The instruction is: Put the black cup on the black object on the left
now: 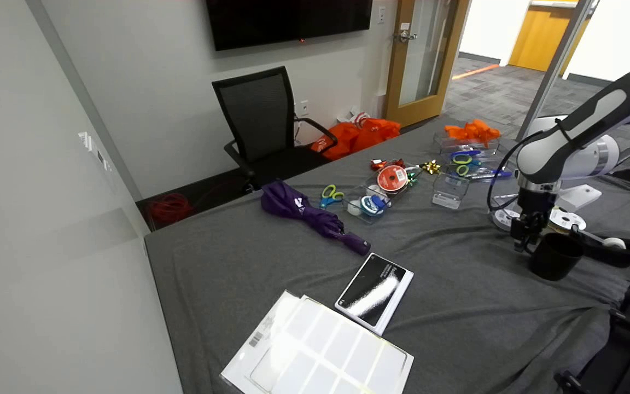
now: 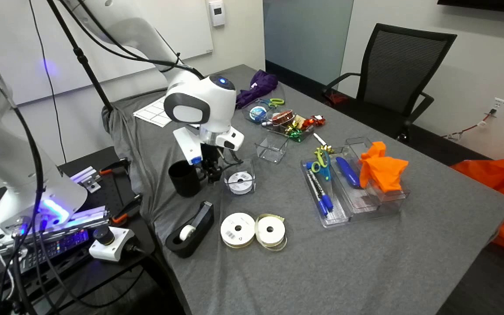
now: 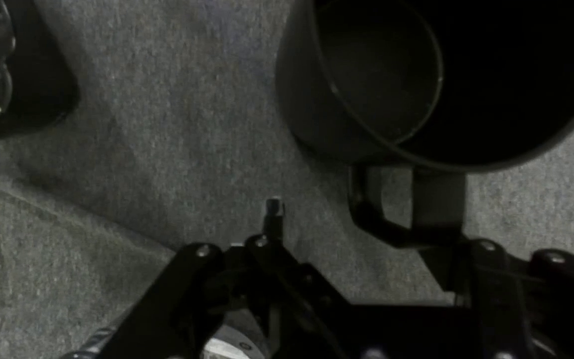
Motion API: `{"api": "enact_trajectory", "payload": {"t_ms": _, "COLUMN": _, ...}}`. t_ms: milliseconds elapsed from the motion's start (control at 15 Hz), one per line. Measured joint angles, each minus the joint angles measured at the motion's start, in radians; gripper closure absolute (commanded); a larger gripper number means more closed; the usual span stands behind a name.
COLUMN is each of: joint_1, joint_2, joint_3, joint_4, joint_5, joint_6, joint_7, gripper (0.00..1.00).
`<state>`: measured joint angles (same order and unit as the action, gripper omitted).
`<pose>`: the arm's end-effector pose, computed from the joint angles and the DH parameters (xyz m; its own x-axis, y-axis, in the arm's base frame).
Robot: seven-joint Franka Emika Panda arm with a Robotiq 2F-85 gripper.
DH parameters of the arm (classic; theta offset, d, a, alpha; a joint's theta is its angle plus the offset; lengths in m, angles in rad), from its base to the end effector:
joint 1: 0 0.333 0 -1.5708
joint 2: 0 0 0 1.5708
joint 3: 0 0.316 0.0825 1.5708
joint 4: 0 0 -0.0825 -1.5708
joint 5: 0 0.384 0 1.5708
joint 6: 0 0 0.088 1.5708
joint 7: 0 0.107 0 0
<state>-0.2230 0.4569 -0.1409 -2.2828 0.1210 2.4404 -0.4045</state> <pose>0.4589 -0.1803 0.1332 0.9621 -0.0424 -0.2693 -0.0717 -0.9924 -0.1001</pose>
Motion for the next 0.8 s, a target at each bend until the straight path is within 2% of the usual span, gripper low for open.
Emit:
{"api": "enact_trajectory", "payload": {"t_ms": 67, "joint_1": 0.0, "joint_2": 0.0, "joint_3": 0.0, "joint_4": 0.001, "joint_5": 0.0, "joint_6": 0.0, "joint_7": 0.004, "gripper": 0.69}}
{"api": "enact_trajectory", "payload": {"t_ms": 133, "joint_1": -0.001, "joint_2": 0.0, "joint_3": 0.0, "joint_4": 0.001, "joint_5": 0.0, "joint_6": 0.0, "joint_7": 0.006, "gripper": 0.25}}
{"api": "enact_trajectory", "payload": {"t_ms": 200, "joint_1": -0.001, "joint_2": 0.0, "joint_3": 0.0, "joint_4": 0.002, "joint_5": -0.001, "joint_6": 0.0, "joint_7": 0.007, "gripper": 0.29}}
{"api": "enact_trajectory", "payload": {"t_ms": 267, "joint_1": -0.002, "joint_2": 0.0, "joint_3": 0.0, "joint_4": 0.002, "joint_5": -0.001, "joint_6": 0.0, "joint_7": 0.009, "gripper": 0.28}}
{"api": "enact_trajectory", "payload": {"t_ms": 533, "joint_1": -0.003, "joint_2": 0.0, "joint_3": 0.0, "joint_4": 0.002, "joint_5": -0.017, "joint_6": 0.0, "joint_7": 0.013, "gripper": 0.02}}
{"api": "enact_trajectory", "payload": {"t_ms": 800, "joint_1": -0.003, "joint_2": 0.0, "joint_3": 0.0, "joint_4": -0.008, "joint_5": -0.05, "joint_6": 0.0, "joint_7": 0.013, "gripper": 0.0}}
